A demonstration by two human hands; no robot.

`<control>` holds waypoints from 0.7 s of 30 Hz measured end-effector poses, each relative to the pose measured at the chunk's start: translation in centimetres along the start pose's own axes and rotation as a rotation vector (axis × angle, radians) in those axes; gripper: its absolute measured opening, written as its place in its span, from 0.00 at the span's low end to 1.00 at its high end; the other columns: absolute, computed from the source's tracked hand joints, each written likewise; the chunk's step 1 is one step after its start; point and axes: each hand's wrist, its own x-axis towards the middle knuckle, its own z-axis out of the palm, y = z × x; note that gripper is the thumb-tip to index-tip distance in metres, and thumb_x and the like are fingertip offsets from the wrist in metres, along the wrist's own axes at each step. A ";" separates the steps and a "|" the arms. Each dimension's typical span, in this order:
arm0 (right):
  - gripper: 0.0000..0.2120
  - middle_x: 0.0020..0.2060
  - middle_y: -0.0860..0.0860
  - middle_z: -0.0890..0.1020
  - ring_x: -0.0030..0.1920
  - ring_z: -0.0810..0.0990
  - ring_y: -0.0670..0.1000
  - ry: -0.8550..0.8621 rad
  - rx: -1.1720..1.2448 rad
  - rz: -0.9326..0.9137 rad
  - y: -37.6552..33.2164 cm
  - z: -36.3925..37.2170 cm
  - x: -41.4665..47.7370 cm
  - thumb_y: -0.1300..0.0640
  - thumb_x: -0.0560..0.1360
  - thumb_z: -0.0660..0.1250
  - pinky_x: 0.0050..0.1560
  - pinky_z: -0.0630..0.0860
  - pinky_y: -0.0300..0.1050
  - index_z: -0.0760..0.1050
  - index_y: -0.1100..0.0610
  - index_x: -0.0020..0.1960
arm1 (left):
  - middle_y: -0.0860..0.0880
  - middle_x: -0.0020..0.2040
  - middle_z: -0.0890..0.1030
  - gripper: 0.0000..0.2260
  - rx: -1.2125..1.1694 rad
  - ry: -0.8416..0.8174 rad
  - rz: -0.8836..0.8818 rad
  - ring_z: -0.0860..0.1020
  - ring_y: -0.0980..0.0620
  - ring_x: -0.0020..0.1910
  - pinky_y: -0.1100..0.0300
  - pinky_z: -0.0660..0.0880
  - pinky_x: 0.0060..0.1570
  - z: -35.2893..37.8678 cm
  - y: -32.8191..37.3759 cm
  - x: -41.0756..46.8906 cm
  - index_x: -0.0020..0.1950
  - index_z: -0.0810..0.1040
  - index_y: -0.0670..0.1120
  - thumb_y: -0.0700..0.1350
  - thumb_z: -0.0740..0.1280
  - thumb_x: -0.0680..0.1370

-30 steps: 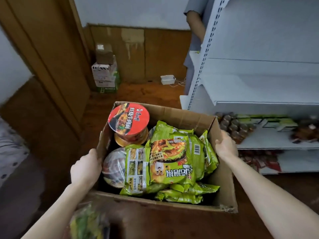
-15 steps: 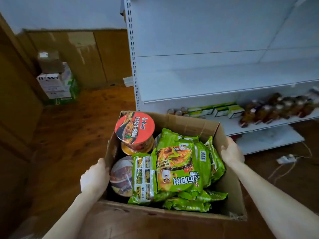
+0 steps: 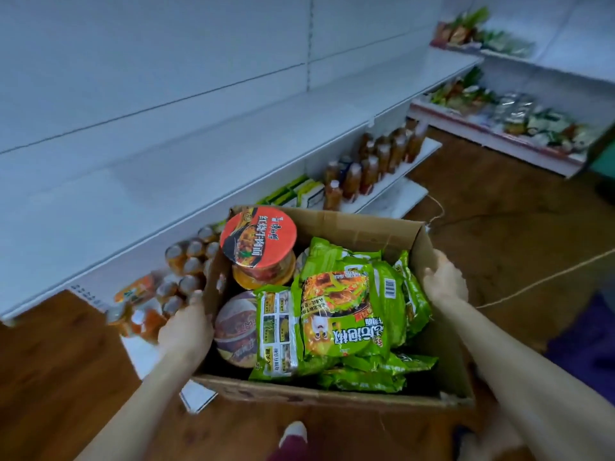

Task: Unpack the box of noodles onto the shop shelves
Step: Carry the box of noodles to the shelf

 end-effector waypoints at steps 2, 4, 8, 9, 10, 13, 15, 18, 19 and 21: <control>0.20 0.59 0.62 0.77 0.59 0.75 0.63 0.032 0.023 0.072 1.6 -1.1 2.8 0.60 0.79 0.57 0.56 0.72 0.53 0.63 0.53 0.71 | 0.38 0.56 0.78 0.15 0.016 -0.024 0.066 0.77 0.38 0.55 0.51 0.73 0.49 0.3 4.0 3.8 0.64 0.67 0.41 0.45 0.59 0.79; 0.21 0.58 0.62 0.78 0.58 0.76 0.62 0.080 0.041 0.128 3.5 -2.5 5.8 0.60 0.79 0.57 0.55 0.73 0.54 0.62 0.54 0.71 | 0.38 0.55 0.79 0.14 0.052 -0.020 0.138 0.78 0.38 0.54 0.50 0.75 0.51 1.0 8.5 7.3 0.60 0.69 0.40 0.46 0.61 0.78; 0.21 0.57 0.60 0.78 0.57 0.76 0.62 0.148 0.098 0.240 7.1 -5.2 11.9 0.60 0.79 0.57 0.56 0.74 0.55 0.62 0.54 0.71 | 0.37 0.53 0.79 0.13 -0.009 -0.100 0.252 0.78 0.38 0.53 0.55 0.70 0.46 2.6 18.0 13.5 0.57 0.73 0.38 0.45 0.60 0.79; 0.21 0.57 0.60 0.78 0.57 0.77 0.62 0.161 0.115 0.270 7.9 -5.8 13.4 0.60 0.79 0.57 0.56 0.75 0.56 0.62 0.54 0.71 | 0.37 0.53 0.79 0.13 0.009 -0.098 0.297 0.78 0.37 0.52 0.53 0.71 0.46 3.0 20.6 15.0 0.58 0.73 0.39 0.45 0.59 0.79; 0.21 0.57 0.60 0.78 0.56 0.77 0.62 0.176 0.125 0.295 8.7 -6.5 15.0 0.60 0.79 0.57 0.56 0.75 0.56 0.62 0.53 0.71 | 0.37 0.52 0.79 0.12 0.046 -0.094 0.331 0.78 0.37 0.51 0.52 0.73 0.46 3.3 23.3 16.3 0.57 0.73 0.39 0.46 0.59 0.79; 0.20 0.58 0.60 0.78 0.57 0.77 0.61 0.213 0.128 0.349 11.0 -8.5 20.5 0.61 0.79 0.57 0.56 0.74 0.55 0.63 0.54 0.70 | 0.37 0.52 0.79 0.13 0.070 -0.116 0.402 0.78 0.37 0.52 0.50 0.74 0.47 4.5 31.0 19.7 0.59 0.71 0.40 0.46 0.58 0.79; 0.20 0.59 0.60 0.77 0.59 0.76 0.62 0.221 0.116 0.373 12.3 -10.1 24.4 0.60 0.79 0.56 0.56 0.72 0.53 0.63 0.54 0.70 | 0.37 0.53 0.79 0.12 0.069 -0.111 0.446 0.78 0.38 0.52 0.50 0.73 0.47 5.3 35.6 21.5 0.58 0.70 0.39 0.45 0.58 0.79; 0.19 0.61 0.60 0.76 0.60 0.74 0.62 0.257 0.103 0.392 13.5 -12.6 29.8 0.60 0.79 0.57 0.58 0.71 0.53 0.64 0.54 0.70 | 0.36 0.53 0.79 0.11 0.036 -0.103 0.502 0.78 0.37 0.52 0.50 0.73 0.46 6.0 42.2 24.1 0.57 0.70 0.38 0.43 0.59 0.79; 0.19 0.61 0.60 0.76 0.61 0.74 0.62 0.269 0.102 0.404 13.8 -13.4 31.5 0.60 0.79 0.57 0.58 0.71 0.53 0.64 0.55 0.70 | 0.36 0.53 0.79 0.10 0.015 -0.111 0.505 0.78 0.37 0.52 0.49 0.73 0.46 6.1 44.3 25.0 0.57 0.70 0.38 0.43 0.59 0.79; 0.19 0.62 0.60 0.76 0.61 0.74 0.62 0.288 0.104 0.432 14.4 -14.8 34.8 0.60 0.79 0.57 0.58 0.71 0.53 0.64 0.55 0.70 | 0.36 0.53 0.78 0.10 0.008 -0.119 0.519 0.77 0.36 0.53 0.49 0.73 0.48 6.4 48.4 26.7 0.57 0.69 0.39 0.44 0.59 0.79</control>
